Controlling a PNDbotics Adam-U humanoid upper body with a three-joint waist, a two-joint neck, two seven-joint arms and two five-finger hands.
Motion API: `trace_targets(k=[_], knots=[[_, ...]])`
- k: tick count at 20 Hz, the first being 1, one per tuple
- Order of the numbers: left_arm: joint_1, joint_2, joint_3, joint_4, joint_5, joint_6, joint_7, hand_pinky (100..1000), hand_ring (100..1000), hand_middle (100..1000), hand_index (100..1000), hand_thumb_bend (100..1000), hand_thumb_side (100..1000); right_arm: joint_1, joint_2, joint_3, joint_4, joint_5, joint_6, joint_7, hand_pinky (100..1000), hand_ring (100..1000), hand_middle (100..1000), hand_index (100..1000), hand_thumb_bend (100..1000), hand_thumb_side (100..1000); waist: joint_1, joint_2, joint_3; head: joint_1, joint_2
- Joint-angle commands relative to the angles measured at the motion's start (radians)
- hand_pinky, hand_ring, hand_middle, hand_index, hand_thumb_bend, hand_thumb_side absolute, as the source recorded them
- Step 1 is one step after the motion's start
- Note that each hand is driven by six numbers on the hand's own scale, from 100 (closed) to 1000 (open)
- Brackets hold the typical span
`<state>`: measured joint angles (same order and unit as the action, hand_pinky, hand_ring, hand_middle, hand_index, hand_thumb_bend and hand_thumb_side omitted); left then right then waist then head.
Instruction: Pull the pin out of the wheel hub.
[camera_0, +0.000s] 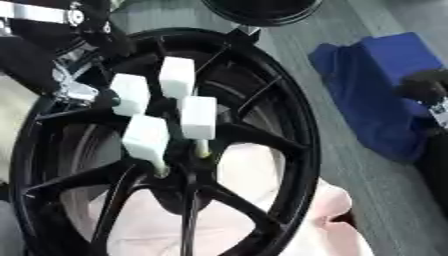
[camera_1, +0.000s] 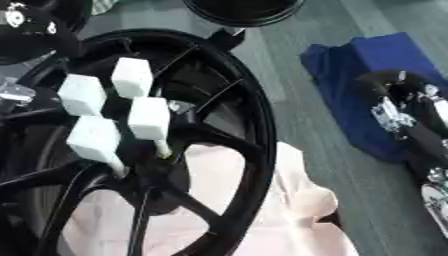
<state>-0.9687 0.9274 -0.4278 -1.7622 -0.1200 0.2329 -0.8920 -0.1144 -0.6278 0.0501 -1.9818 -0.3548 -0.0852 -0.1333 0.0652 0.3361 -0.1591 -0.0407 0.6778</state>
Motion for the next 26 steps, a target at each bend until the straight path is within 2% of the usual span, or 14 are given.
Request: trace_targets(k=[1,18,22,26], knots=[[-0.023,0.017,0.014,0.001,0.029,0.010,-0.015,920,850,818,909,451,512,-0.008,-0.011,-0.003,-0.018,-0.002,0.005,-0.001,803,686,637,605,353,467,-0.005,-0.015,0.000,0.005,-0.010],[-0.029,-0.018,-0.008,0.037,-0.011,0.014,-0.015,897,824,784,864,476,417,-0.016,0.006,0.003,-0.018,-0.001,0.016,-0.001,801,684,635,602,350,472,-0.006,0.006,-0.013,0.019,-0.016],[-0.023,-0.019,-0.019,0.031,-0.014,-0.001,-0.015,897,817,772,854,448,435,-0.016,0.008,0.002,-0.018,-0.001,0.017,-0.004,801,684,635,602,351,473,-0.005,0.009,-0.014,0.020,-0.015],[-0.022,-0.021,-0.024,0.030,-0.015,-0.012,-0.015,890,792,742,839,462,415,-0.018,0.009,0.002,-0.018,-0.003,0.020,-0.006,801,684,634,601,351,474,-0.004,0.010,-0.013,0.021,-0.014]])
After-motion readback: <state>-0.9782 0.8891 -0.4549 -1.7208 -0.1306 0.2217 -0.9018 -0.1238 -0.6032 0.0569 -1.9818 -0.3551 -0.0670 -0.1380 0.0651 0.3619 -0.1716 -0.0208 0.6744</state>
